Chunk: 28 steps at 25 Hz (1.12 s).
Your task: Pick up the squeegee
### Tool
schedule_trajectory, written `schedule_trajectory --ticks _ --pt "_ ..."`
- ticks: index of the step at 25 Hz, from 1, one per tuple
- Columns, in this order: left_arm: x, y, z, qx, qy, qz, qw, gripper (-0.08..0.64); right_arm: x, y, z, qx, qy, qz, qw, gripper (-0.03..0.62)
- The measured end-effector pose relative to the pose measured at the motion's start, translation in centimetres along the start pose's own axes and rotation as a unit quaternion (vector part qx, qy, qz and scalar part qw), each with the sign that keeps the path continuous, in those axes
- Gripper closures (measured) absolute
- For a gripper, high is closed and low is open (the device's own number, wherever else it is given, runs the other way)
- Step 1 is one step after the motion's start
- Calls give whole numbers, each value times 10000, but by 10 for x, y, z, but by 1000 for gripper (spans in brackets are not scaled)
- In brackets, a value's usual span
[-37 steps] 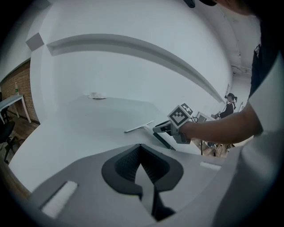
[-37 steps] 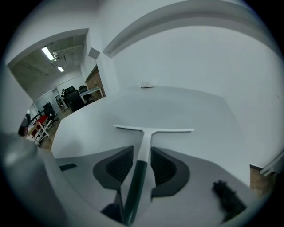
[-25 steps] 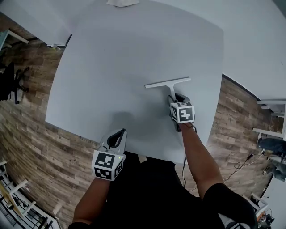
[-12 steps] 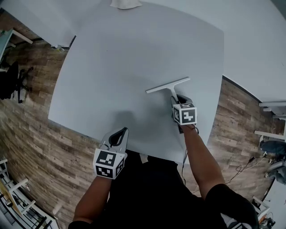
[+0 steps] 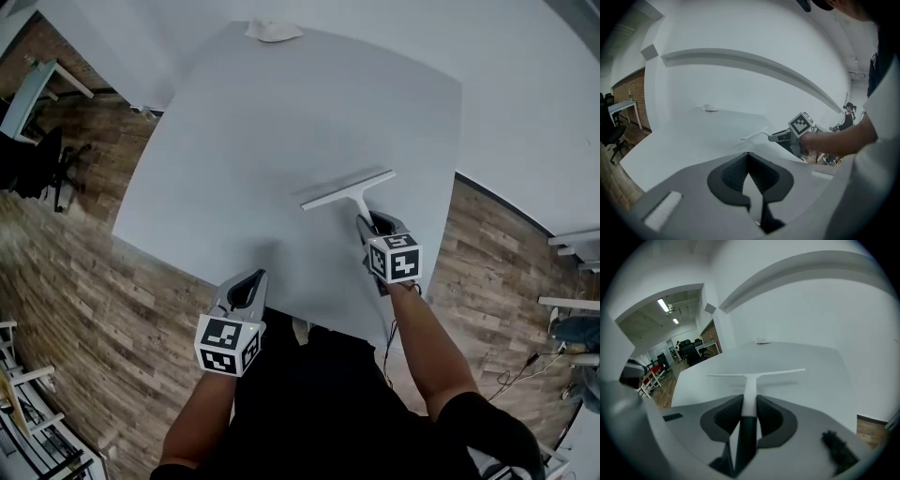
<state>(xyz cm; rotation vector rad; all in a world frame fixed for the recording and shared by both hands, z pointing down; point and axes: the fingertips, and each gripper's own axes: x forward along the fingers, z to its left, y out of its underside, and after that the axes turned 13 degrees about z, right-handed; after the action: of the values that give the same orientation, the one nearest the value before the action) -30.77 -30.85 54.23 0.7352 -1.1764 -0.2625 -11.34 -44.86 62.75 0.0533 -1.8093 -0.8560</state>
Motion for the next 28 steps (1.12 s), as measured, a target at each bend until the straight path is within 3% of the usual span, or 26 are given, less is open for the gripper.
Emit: schedule_trajectory --ticks 9,17,22,28 --pt "-39 11 -18 -239 -260 -94 9993 554 -34 14 8 251 -340 -288 9987 497" --pt "-59 25 -34 -234 -265 -192 9992 554 -69 33 27 429 -574 -480 9963 497" --pt "-73 55 -45 -250 -178 -223 9993 554 -101 53 47 159 -513 -588 9968 497" --pt "-114 104 -79 -271 28 -400 9988 554 -147 108 78 17 -194 -629 9978 497"
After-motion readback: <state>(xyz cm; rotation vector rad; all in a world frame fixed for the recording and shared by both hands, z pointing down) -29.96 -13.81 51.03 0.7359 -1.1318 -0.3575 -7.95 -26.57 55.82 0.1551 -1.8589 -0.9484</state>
